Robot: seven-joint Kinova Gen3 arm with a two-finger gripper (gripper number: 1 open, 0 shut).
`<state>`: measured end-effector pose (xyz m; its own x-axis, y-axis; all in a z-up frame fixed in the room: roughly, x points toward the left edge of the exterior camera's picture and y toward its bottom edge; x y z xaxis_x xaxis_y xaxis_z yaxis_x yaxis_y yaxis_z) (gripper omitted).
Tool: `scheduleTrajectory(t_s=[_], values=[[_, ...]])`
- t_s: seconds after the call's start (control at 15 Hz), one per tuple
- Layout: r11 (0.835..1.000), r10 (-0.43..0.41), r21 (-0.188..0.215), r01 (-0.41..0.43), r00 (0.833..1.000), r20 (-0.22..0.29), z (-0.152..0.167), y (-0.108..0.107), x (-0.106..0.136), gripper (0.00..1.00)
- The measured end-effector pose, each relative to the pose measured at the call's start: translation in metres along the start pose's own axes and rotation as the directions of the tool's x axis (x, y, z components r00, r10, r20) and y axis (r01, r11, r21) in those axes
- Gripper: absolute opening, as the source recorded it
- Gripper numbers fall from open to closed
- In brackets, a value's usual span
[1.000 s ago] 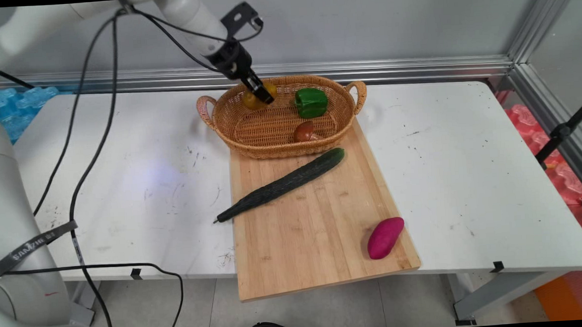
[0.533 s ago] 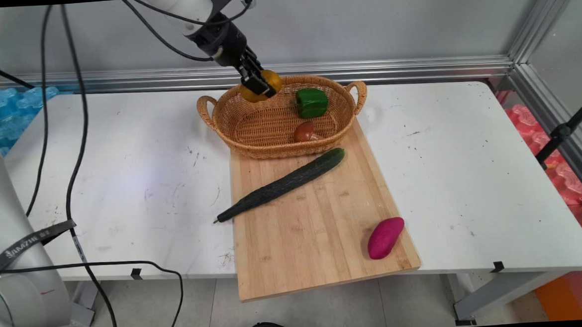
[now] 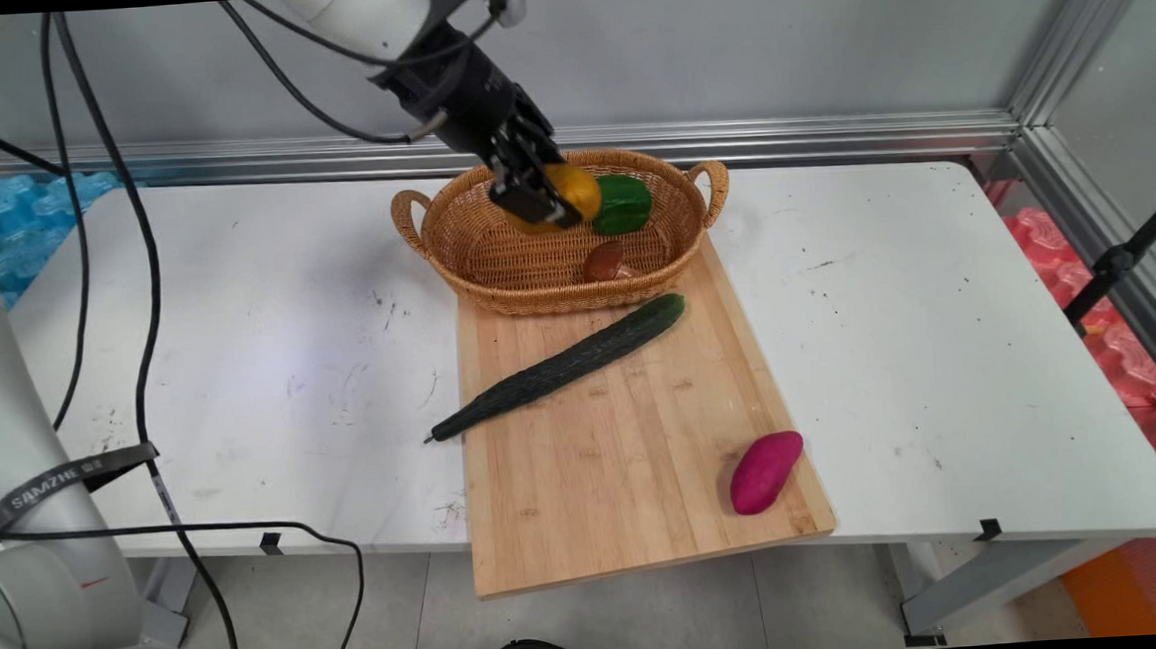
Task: Place the picked object on the cutting board
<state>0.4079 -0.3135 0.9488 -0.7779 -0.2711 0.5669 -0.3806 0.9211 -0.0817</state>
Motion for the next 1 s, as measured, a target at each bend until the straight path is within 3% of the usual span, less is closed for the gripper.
scheduleTrajectory(t_s=[0.47, 1.0], values=[[0.992, 0.108, -0.064, -0.109, 0.994, -0.018, 0.038, 0.033, 0.026, 0.00], [0.975, 0.185, -0.127, -0.183, 0.983, 0.004, 0.128, 0.051, 0.043, 0.00]])
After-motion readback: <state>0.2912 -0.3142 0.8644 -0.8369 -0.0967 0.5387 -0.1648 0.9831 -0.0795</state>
